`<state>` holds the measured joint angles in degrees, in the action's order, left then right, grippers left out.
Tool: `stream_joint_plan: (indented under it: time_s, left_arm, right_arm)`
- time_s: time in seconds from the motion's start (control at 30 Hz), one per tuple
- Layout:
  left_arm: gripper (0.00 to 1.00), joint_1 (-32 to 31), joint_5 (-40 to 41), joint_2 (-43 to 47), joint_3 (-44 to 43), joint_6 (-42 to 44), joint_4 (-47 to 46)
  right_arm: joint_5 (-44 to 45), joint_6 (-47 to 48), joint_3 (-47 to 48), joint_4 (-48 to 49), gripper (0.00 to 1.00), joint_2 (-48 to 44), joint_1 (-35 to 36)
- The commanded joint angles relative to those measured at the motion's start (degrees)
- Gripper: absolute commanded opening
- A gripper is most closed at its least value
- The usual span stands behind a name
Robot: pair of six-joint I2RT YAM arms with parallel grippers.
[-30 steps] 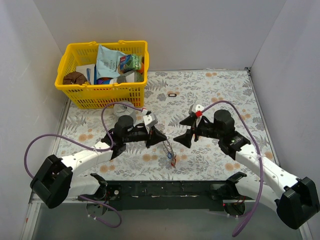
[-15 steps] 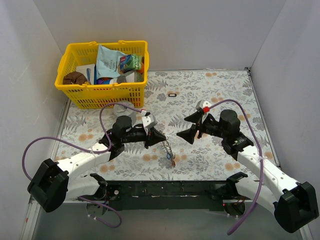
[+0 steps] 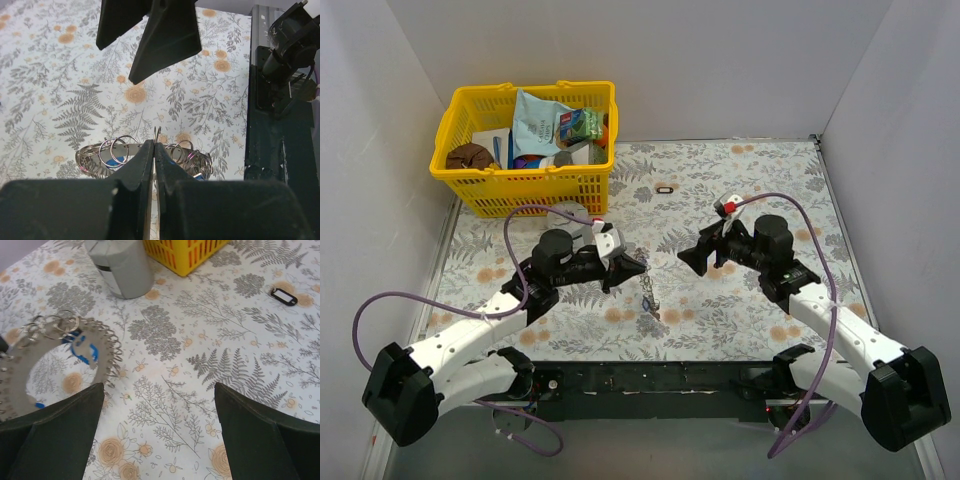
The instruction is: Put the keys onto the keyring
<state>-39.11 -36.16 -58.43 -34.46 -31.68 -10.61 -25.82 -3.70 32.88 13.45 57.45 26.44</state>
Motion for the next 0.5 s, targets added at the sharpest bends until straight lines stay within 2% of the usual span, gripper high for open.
stream_joint_plan:
  time_s: [0.0,0.2,0.33,0.47]
  left_arm:
    - [0.00,0.09,0.57,4.38,-2.11,3.72,0.68]
    - [0.00,0.09,-1.19,3.42,-6.76,10.13,9.89]
    - [0.00,0.26,-0.75,3.24,-5.98,11.90,10.26]
    - [0.00,0.62,-6.28,1.93,-4.13,12.52,8.59]
  right_arm:
    - [4.91,0.01,3.15,2.62,0.98,2.04,-1.03]
    - [1.57,1.86,11.58,-0.01,0.98,10.83,-2.97]
    - [1.30,0.55,15.36,2.45,0.98,17.06,-3.41]
    - [1.74,-0.51,21.76,2.72,0.98,23.22,-3.50]
